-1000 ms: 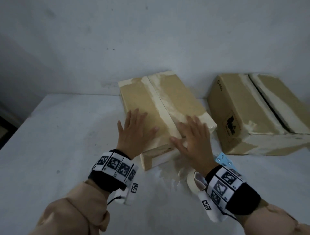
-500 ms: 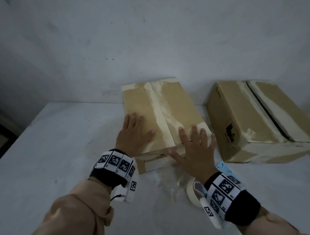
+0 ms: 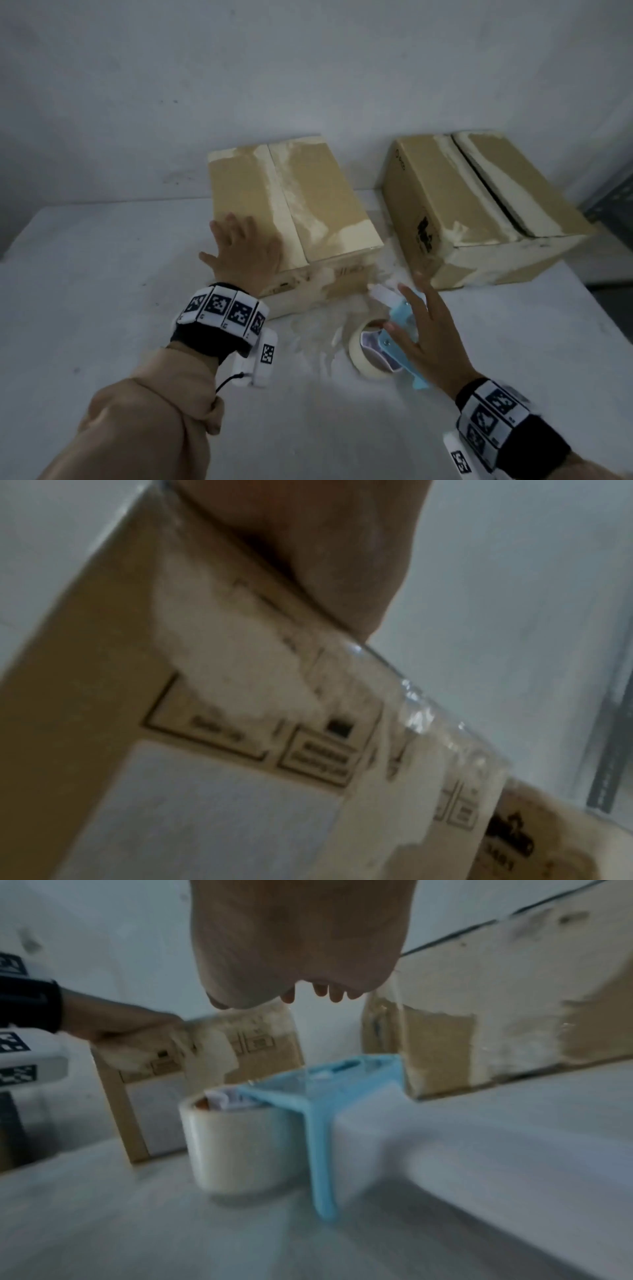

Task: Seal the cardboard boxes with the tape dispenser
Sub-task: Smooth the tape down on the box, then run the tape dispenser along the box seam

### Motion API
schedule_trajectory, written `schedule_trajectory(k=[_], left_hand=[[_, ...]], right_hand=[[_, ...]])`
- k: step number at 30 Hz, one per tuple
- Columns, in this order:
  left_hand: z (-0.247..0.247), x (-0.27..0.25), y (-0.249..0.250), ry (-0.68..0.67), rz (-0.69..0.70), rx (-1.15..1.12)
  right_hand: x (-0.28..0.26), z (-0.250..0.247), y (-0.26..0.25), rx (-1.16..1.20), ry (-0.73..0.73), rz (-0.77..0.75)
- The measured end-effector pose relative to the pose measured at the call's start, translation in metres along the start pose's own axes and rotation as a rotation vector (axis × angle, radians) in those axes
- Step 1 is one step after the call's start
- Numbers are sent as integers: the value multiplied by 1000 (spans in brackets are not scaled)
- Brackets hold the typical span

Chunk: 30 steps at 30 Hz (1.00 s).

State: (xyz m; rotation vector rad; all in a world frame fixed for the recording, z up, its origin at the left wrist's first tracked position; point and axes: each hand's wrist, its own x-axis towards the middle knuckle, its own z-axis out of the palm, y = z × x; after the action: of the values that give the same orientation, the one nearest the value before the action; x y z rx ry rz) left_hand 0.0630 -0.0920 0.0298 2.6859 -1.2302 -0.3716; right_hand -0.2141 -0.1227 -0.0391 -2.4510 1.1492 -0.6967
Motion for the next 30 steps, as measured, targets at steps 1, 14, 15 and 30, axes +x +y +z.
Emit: schedule_trajectory(k=[1, 14, 15, 30], left_hand=[[3, -1, 0, 28, 11, 8], [0, -6, -4, 10, 16, 14], [-1, -7, -4, 7, 10, 8], [-5, -12, -5, -2, 46, 1]], right_hand=[[-11, 2, 9, -38, -14, 30], [-66, 24, 40, -143, -183, 280], [-67, 24, 41, -123, -175, 281], [-61, -23, 13, -128, -20, 230]])
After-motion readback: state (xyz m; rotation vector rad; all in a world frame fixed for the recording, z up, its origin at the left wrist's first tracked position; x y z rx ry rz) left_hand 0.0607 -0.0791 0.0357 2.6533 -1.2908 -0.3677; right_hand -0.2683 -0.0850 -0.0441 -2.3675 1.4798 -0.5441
